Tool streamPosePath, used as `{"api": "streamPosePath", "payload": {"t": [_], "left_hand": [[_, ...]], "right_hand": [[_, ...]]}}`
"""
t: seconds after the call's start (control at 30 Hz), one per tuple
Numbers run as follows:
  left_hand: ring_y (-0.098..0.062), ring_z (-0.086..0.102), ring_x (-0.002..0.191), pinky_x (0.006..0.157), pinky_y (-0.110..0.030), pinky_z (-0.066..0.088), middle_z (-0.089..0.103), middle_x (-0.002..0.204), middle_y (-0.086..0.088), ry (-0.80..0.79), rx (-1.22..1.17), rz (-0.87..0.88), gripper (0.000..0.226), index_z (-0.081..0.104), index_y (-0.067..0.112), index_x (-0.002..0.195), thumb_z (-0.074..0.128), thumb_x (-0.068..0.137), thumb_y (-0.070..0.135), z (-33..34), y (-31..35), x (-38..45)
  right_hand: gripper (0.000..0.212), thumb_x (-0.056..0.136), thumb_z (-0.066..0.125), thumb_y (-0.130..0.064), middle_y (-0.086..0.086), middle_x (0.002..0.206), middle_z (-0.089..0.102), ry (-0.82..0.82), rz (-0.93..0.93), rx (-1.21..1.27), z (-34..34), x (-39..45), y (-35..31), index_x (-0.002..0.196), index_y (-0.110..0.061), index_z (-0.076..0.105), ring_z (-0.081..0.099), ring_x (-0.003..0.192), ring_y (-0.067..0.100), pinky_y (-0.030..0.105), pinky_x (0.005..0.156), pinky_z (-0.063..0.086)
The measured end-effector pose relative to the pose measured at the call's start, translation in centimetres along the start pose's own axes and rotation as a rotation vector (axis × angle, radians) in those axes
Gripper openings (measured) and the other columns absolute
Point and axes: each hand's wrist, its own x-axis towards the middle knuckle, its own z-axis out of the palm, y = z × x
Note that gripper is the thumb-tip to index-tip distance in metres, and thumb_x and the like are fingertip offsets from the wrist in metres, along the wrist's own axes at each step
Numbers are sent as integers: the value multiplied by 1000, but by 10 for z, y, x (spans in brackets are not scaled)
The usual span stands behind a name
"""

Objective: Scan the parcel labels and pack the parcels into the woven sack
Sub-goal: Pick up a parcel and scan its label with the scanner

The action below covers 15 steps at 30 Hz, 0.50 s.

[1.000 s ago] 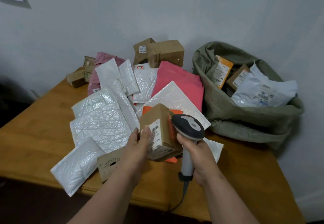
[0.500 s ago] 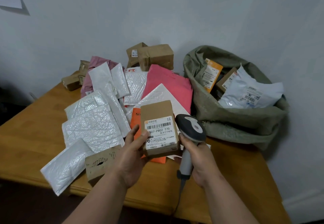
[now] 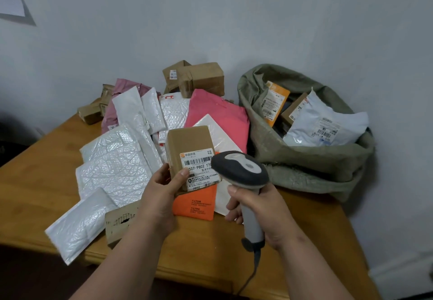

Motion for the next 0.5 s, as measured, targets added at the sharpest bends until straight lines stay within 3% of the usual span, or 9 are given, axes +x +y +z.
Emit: {"api": "streamPosePath", "payload": {"t": [0.17, 0.5], "left_hand": [[-21, 74, 95, 63, -26, 58, 75, 111, -4, 15, 31, 30, 71, 61, 23, 127, 86, 61, 31, -1, 1, 0], [-19, 74, 98, 68, -28, 59, 75, 111, 0, 22, 79, 53, 76, 53, 25, 134, 83, 64, 30, 1, -5, -2]], "right_hand": [[27, 75, 73, -32, 11, 71, 71, -80, 11, -62, 5, -5, -4, 91, -11, 69, 71, 61, 30, 28, 53, 53], [36, 75, 73, -31, 13, 71, 69, -97, 13, -17, 2, -9, -6, 103, -10, 66, 68, 58, 30, 29, 52, 52]]}}
